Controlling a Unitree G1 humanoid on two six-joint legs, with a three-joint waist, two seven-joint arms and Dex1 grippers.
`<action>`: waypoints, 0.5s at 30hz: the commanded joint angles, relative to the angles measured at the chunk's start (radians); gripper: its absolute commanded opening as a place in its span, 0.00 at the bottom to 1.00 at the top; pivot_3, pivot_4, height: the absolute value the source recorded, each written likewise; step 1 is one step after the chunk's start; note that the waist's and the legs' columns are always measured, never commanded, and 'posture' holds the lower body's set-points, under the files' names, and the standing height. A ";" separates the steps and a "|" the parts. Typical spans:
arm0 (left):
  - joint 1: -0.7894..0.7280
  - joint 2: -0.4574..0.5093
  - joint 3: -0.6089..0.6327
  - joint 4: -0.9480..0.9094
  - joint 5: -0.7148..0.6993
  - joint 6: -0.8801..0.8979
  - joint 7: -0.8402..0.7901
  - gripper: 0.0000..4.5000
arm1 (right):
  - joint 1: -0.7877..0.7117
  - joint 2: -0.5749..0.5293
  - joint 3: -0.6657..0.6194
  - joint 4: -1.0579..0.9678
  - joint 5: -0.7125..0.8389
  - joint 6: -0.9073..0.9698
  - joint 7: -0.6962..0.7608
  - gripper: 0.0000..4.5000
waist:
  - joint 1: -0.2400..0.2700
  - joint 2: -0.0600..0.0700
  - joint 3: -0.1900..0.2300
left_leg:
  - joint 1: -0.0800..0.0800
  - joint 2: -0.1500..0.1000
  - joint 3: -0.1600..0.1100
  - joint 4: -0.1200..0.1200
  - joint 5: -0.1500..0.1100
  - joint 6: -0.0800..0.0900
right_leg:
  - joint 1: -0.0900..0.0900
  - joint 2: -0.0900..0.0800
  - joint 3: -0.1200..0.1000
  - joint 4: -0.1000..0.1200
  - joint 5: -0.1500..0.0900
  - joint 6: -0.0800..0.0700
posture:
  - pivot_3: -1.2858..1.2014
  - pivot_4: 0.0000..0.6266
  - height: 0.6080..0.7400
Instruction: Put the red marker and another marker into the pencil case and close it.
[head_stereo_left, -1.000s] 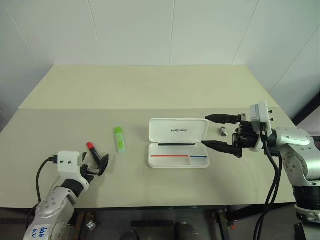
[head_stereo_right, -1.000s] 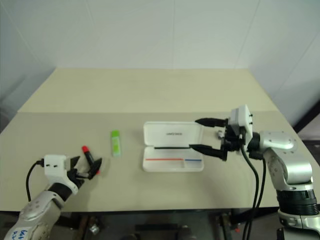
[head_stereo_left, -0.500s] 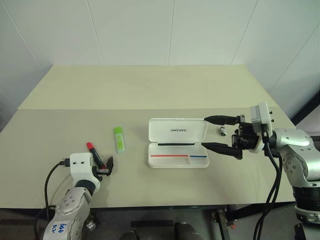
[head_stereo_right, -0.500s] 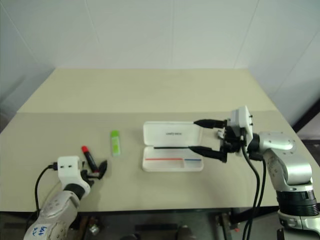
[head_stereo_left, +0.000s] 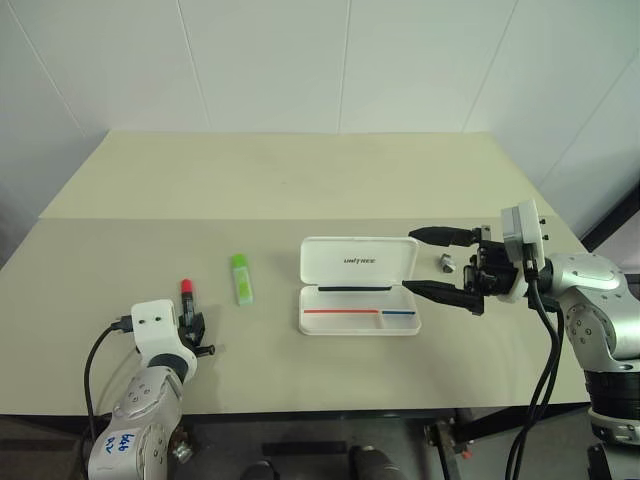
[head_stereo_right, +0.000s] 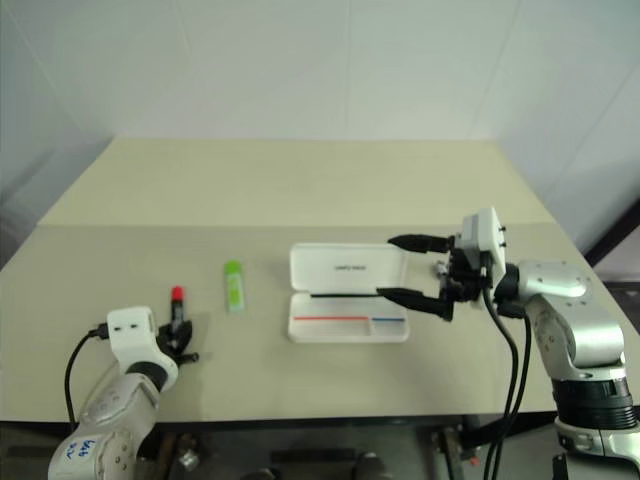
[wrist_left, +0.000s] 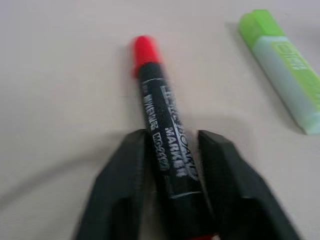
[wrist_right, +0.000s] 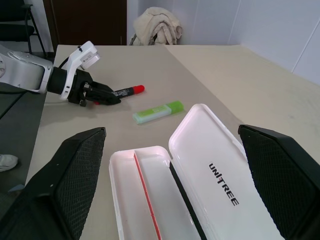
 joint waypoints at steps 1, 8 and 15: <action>0.008 -0.007 -0.007 -0.014 -0.011 0.025 -0.012 0.15 | -0.016 -0.016 -0.022 -0.016 0.040 0.020 0.010 1.00 | 0.006 0.000 0.000 | 0.000 0.000 0.000 0.000 -0.001 0.001 | 0.000 0.000 0.000 -0.001 0.000 0.000 | 0.52 0.24 1.00; -0.022 0.008 0.006 -0.004 -0.008 0.002 -0.030 0.15 | -0.010 -0.026 -0.026 -0.019 0.082 0.067 0.038 1.00 | 0.023 0.000 0.000 | 0.000 0.000 0.000 -0.002 -0.001 0.001 | 0.000 0.000 -0.001 -0.001 0.000 0.000 | 0.52 0.24 1.00; -0.064 0.031 0.033 0.022 -0.040 -0.101 -0.119 0.15 | -0.010 -0.048 -0.021 -0.027 0.105 0.087 0.091 1.00 | 0.024 0.000 0.000 | 0.000 0.000 0.000 -0.002 -0.001 0.001 | 0.000 0.000 -0.001 -0.003 0.000 0.000 | 0.52 0.24 1.00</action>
